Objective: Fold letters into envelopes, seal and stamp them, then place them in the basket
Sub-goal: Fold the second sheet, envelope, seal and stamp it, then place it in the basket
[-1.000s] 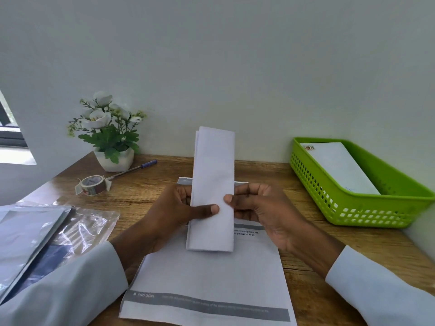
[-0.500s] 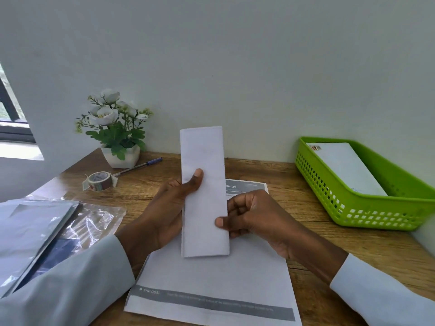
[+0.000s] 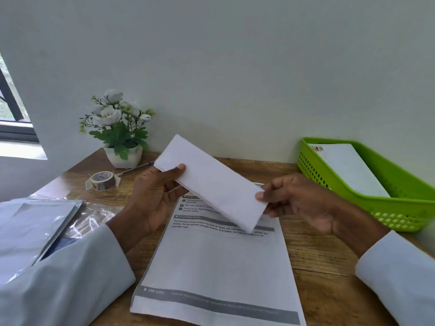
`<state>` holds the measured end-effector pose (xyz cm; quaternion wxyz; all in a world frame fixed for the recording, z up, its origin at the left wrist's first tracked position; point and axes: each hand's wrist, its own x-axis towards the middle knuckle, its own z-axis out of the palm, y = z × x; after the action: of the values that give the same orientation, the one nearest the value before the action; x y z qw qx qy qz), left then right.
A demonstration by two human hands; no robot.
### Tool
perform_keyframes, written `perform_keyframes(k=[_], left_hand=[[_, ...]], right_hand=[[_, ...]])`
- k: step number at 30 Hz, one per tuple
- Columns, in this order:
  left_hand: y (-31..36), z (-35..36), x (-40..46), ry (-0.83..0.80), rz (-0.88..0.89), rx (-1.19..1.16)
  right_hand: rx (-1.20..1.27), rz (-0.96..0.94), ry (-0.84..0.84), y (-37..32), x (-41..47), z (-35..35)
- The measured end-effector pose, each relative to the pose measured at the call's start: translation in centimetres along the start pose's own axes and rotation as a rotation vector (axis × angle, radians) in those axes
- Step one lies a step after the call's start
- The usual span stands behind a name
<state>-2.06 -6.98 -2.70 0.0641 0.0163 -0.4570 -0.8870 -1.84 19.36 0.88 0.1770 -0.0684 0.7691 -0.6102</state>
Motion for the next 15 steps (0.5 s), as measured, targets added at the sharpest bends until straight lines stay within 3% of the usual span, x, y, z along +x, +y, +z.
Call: perform_keyframes(k=[2, 5, 11, 13, 15], left_hand=[[0.1, -0.5, 0.3, 0.028, -0.008, 0.090], [-0.3, -0.8, 0.5, 0.039, -0.047, 0.453], [-0.3, -0.9, 0.7, -0.104, 0.092, 1.663], [-0.1, -0.9, 0.6, -0.088, 0.171, 1.745], [0.0, -0.9, 0.7, -0.059, 0.252, 1.676]], right_hand=[[0.062, 0.001, 0.129, 0.4, 0.5, -1.5], [0.097, 0.005, 0.326, 1.6, 1.3, -2.6], [-0.152, -0.017, 0.457, 3.8, 2.6, -2.6], [-0.233, -0.059, 0.475, 3.8, 2.7, -2.6], [-0.314, -0.134, 0.537, 3.5, 2.6, -2.6]])
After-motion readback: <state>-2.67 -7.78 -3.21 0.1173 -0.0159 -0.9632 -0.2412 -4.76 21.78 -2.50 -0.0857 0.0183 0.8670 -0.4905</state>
